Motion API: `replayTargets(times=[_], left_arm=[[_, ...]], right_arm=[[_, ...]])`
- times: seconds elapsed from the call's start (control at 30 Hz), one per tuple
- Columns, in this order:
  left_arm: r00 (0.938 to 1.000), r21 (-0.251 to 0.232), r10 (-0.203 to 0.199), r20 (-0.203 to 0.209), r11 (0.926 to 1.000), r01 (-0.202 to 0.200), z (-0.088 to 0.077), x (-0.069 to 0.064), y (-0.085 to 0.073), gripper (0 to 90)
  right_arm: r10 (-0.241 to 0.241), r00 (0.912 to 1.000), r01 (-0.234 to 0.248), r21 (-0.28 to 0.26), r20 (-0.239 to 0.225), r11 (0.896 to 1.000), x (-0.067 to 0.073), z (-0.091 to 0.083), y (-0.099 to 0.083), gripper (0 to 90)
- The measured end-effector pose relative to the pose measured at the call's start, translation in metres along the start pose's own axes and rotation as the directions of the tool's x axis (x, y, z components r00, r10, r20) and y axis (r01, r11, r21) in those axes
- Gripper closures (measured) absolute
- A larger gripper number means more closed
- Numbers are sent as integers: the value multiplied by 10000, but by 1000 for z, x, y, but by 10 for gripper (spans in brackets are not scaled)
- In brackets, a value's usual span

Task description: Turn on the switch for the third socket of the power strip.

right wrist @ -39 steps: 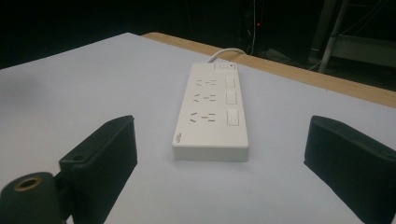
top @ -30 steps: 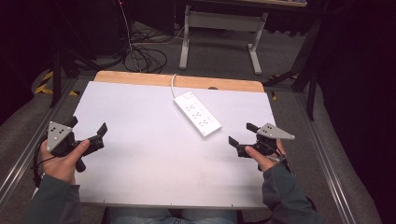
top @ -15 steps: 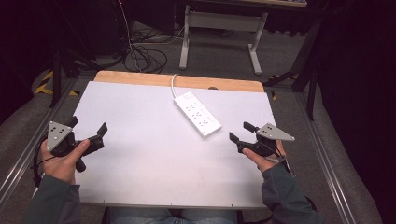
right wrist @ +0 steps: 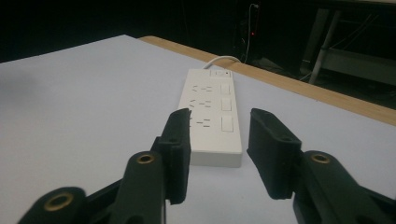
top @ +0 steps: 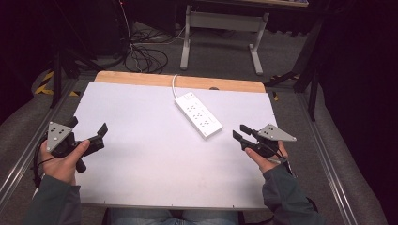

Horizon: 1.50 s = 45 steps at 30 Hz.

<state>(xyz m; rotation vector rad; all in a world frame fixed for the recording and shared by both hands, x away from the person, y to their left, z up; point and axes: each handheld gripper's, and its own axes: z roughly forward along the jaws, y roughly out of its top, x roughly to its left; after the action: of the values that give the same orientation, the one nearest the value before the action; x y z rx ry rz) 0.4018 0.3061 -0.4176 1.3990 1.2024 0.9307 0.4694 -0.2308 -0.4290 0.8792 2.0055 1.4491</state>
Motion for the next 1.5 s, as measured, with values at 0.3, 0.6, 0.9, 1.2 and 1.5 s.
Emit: replayTargets(times=[0.3,0.6,0.9,1.2,1.5], left_arm=[[9999,-68,-86,-101,9999,85,0,1,0,15],[9998,-51,-163,-67,9999,163,0,1,0,18],[9999,-61,-110,-124,9999,109,-1,1,0,20],[9999,-38,-89,-123,10000,88,-1,1,0,20],[9999,14,-55,-129,10000,55,-2,2,-1,20]], right_arm=[[149,9998,-151,-112,-138,9998,-1,-2,1,887],[64,10000,-65,-191,-57,9998,-1,-3,2,900],[-105,9999,103,-120,-117,9999,0,1,4,900],[-75,9999,74,-107,-89,9999,0,7,7,900],[-80,9999,80,-55,-88,10000,-1,12,10,900]])
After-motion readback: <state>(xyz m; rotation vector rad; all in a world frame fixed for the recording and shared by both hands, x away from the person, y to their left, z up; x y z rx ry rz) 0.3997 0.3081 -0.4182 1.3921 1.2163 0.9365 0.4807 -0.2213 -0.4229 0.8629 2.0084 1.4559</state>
